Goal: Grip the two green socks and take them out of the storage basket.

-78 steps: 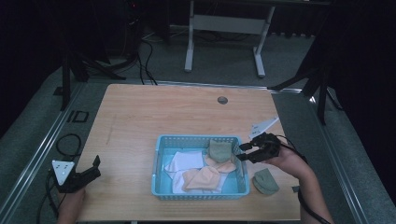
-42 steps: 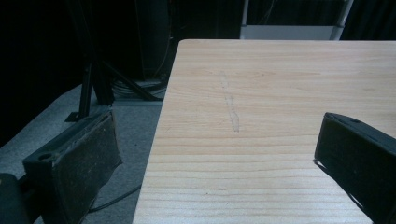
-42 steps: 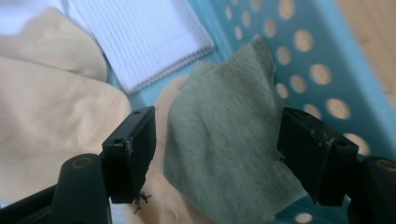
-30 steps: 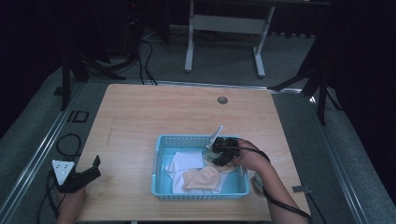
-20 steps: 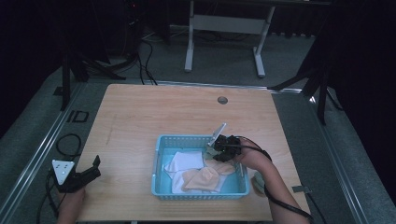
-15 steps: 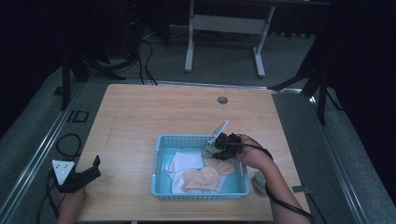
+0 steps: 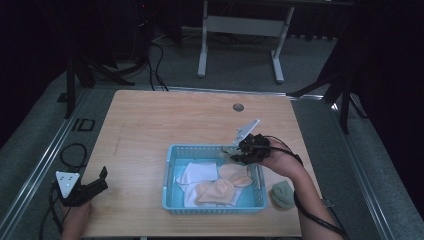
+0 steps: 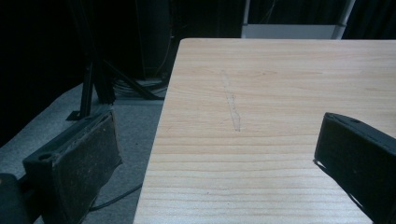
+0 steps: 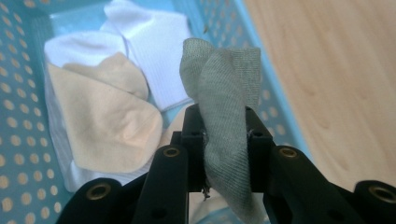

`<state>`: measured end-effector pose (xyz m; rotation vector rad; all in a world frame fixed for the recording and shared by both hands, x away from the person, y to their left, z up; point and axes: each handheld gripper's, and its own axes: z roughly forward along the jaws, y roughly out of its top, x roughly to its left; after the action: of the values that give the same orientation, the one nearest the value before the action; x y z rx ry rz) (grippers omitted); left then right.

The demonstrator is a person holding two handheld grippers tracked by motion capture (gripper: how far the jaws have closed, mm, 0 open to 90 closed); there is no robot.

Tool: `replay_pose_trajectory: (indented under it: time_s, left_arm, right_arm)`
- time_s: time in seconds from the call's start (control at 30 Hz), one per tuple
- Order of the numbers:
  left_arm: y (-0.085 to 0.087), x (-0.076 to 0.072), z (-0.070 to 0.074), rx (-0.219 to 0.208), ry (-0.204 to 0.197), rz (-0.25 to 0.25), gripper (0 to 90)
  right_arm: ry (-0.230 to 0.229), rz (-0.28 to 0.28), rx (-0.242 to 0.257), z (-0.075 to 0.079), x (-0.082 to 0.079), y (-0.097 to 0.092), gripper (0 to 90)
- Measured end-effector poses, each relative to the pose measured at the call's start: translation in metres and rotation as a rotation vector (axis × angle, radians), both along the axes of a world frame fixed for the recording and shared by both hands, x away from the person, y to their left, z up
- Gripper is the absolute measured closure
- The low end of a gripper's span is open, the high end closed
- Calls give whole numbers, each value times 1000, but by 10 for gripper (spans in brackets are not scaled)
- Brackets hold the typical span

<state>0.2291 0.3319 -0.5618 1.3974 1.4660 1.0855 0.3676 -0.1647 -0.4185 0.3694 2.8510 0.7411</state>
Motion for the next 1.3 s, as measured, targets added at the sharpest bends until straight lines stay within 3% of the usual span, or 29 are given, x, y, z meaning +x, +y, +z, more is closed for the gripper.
replay_pose_trajectory:
  time_s: [0.3,0.53,1.0,1.3]
  left_arm:
    - [0,0,0,3,1,0,5]
    - [0,0,0,3,-1,1,5]
    - [0,0,0,7,2,0,5]
    - [0,0,0,5,-1,-2,5]
  right_arm:
    - [-36,-50,54,25,-2,-30,758]
    - [-54,-115,53,26,0,-62,757]
    - [-56,-268,65,7,6,-121,755]
    - [-30,-349,81,-29,17,-139,754]
